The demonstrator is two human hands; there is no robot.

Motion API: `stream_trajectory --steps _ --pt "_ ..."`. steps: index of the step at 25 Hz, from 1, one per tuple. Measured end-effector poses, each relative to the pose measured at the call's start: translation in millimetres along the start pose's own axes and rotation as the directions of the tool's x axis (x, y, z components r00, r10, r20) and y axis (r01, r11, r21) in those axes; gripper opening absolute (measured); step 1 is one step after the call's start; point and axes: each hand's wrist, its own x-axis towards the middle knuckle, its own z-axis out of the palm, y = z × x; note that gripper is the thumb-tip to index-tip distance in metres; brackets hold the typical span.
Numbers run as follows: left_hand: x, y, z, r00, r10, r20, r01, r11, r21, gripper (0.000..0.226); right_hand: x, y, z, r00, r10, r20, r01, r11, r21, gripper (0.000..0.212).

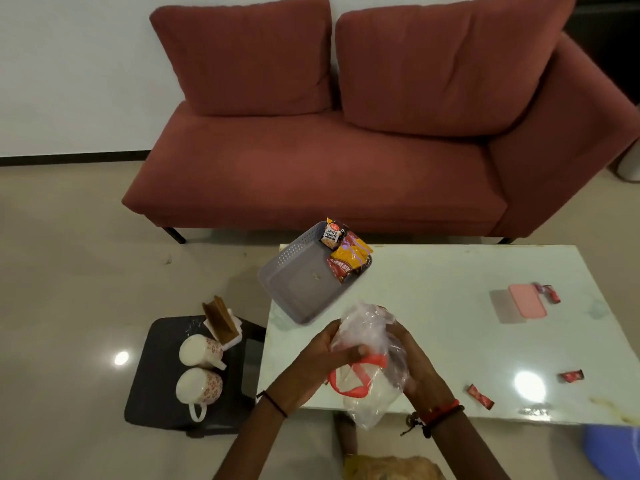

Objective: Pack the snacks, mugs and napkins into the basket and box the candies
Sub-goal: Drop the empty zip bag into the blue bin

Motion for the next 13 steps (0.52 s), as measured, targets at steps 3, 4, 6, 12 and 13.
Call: stream_trajectory --steps 3,4,6,12,13 --pt "-21.0 -16.0 31.7 0.967 0.007 -0.255 0.031 0.989 0.143 0.052 -16.4 9.5 1.2 0.917 -0.112 -0.383 -0.116 0.844 -0.524 0.033" --pt "-28.0 -24.0 41.8 0.950 -0.010 -0.311 0.058 0.987 0.148 0.041 -23.0 6.8 -3.1 0.883 -0.186 -0.430 -0.123 0.794 -0.596 0.017" --pt "-41.3 -35.3 59.6 0.910 -0.043 -0.412 0.106 0.986 0.131 0.032 -37.4 5.1 -7.8 0.849 -0.275 -0.452 -0.193 0.634 -0.749 0.014" --pt "-43.1 -49.5 80.7 0.858 -0.078 -0.508 0.175 0.974 0.146 0.037 -101.4 10.6 -4.0 0.962 -0.061 -0.268 -0.243 0.268 -0.932 0.057" --pt "-45.0 -46.6 86.0 0.884 -0.079 -0.461 0.168 0.974 0.154 0.032 -112.2 11.4 -4.2 0.969 -0.010 -0.245 -0.237 0.213 -0.948 0.072"
